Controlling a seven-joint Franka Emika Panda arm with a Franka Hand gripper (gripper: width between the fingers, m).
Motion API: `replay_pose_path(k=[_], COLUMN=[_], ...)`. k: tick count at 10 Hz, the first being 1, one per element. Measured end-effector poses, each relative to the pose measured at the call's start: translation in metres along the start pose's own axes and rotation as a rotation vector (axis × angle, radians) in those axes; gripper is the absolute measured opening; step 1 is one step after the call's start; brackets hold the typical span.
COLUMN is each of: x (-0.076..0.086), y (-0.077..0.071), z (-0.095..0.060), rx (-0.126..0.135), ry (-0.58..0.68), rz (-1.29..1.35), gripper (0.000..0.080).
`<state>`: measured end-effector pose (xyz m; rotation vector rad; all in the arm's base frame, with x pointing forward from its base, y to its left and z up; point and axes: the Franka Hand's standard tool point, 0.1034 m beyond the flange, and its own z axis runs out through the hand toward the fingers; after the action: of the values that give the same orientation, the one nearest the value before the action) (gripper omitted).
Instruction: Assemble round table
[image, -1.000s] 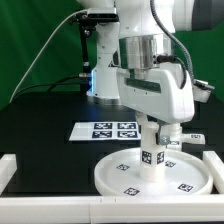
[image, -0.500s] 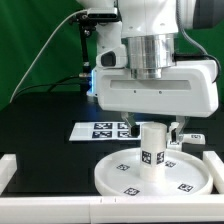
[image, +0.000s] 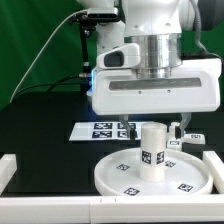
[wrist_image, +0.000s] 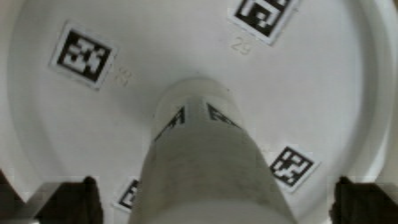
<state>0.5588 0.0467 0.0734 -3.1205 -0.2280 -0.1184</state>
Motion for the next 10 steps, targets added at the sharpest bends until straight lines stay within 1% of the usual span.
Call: replay_pose_path(k=[3, 5, 6, 9, 10], x=[-0.0003, -0.0001, 0.0031, 0.0029, 0.0029], y=[0.0032, 0.0061, 0.0084, 0.0091, 0.0089], z=[0.0, 0.0, -0.0003, -0.0002, -0.0001], rx=[-0.006, -0.016, -0.033, -0.033, -0.031], ry=[-0.002, -0.004, 0.015, 0.016, 0.017], rz=[-0.169, -0.322, -0.43, -0.375, -0.302], gripper=[0.0649, 0.0649, 0.0649, 0.0636, 0.0467])
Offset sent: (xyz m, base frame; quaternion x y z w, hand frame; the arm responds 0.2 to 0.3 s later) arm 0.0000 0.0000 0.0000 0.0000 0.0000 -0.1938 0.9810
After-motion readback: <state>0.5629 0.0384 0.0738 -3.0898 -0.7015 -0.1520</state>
